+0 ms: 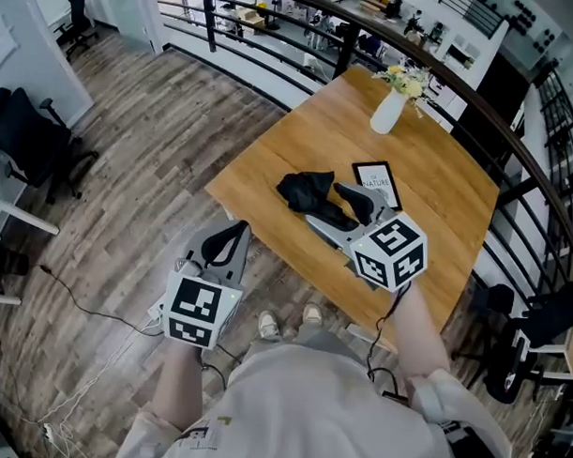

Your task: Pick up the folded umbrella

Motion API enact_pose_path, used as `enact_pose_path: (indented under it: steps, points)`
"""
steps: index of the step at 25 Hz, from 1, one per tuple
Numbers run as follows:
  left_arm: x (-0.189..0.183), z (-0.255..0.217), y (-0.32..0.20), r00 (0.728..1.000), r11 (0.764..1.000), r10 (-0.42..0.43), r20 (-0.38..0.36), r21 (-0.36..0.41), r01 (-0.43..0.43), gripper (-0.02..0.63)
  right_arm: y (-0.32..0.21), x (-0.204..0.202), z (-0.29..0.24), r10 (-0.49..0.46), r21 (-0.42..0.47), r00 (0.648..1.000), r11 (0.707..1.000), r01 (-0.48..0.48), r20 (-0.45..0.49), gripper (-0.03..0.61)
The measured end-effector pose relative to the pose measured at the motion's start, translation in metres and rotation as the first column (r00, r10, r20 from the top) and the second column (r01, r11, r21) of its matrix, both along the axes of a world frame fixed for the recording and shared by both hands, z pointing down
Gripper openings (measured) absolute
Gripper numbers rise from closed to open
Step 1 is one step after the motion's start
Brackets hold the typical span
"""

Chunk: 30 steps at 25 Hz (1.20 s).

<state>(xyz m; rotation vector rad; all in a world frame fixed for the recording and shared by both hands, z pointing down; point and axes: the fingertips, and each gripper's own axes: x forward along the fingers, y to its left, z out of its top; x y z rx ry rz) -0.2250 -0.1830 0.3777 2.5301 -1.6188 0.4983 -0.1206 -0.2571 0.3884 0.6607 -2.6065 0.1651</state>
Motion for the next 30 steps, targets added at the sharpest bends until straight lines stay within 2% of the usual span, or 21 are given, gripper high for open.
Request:
enact_pose_path:
  steps: [10,13,17,19,22,26,30]
  points:
    - [0.015,0.047,-0.035,0.999,0.991,-0.047,-0.003,-0.122,0.046,0.016,-0.048,0.011,0.069,-0.037,-0.128,0.998,0.991,0.029,-0.059,0.322]
    - [0.023,0.060,-0.048,0.999,0.988,-0.040,0.011,-0.151,0.041,0.017,-0.070,0.012,0.086,-0.032,-0.148,0.998,0.989,0.023,-0.061,0.322]
    - [0.037,0.069,-0.068,0.999,0.986,-0.006,0.037,-0.168,0.012,0.017,-0.094,0.015,0.117,-0.076,-0.142,0.983,0.988,0.052,-0.167,0.322]
    - [0.042,0.075,-0.077,0.998,0.984,0.011,0.057,-0.179,-0.001,0.017,-0.104,0.011,0.125,-0.094,-0.165,0.983,0.984,0.068,-0.156,0.322]
    - [0.044,0.092,-0.094,0.998,0.977,0.017,0.064,-0.212,-0.003,0.017,-0.121,0.004,0.137,-0.101,-0.207,0.988,0.975,0.076,-0.115,0.322]
    - [0.038,0.123,-0.113,0.999,0.960,0.000,0.038,-0.279,0.011,0.017,-0.141,-0.006,0.177,-0.116,-0.262,0.981,0.962,0.072,-0.157,0.323]
    - [0.033,0.150,-0.123,1.000,0.943,-0.011,0.025,-0.332,0.019,0.017,-0.149,-0.013,0.218,-0.130,-0.367,0.978,0.928,0.063,-0.161,0.324]
